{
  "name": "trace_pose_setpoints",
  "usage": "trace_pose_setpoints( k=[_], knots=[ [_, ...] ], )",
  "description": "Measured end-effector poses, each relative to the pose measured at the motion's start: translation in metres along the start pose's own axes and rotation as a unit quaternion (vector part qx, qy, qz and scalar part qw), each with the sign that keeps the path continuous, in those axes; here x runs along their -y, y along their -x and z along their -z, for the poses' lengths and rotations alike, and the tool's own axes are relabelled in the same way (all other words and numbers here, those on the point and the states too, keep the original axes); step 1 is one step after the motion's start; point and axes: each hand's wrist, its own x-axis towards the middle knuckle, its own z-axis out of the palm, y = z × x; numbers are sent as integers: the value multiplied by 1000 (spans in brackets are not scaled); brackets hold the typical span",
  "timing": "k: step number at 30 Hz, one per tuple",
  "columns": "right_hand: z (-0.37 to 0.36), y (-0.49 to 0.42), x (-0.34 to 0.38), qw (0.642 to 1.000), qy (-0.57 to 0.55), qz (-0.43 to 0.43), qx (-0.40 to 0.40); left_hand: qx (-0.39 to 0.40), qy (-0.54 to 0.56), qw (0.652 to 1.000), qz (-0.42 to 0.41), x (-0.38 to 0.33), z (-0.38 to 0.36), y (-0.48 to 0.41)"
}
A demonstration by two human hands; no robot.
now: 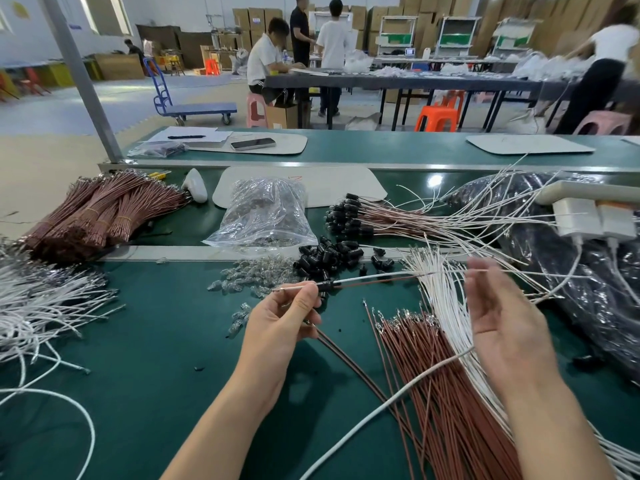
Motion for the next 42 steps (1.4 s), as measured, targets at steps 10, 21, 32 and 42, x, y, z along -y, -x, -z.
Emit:
trace_pose_setpoints(
  k=[10,21,32,42],
  knots=[
    [-44,30,-43,968,82,-182,149,35,-11,999,-9,4,-10,7],
    [-47,33,-57,977,126,-113,130,81,-62,995,-17,9,-14,11],
    [-43,28,-48,990,78,-93,72,46,-45,998,8,13,-10,4],
    [-45,31,-48,987,103,-86,83,51,-74,996,-13,13,-8,4]
  ],
)
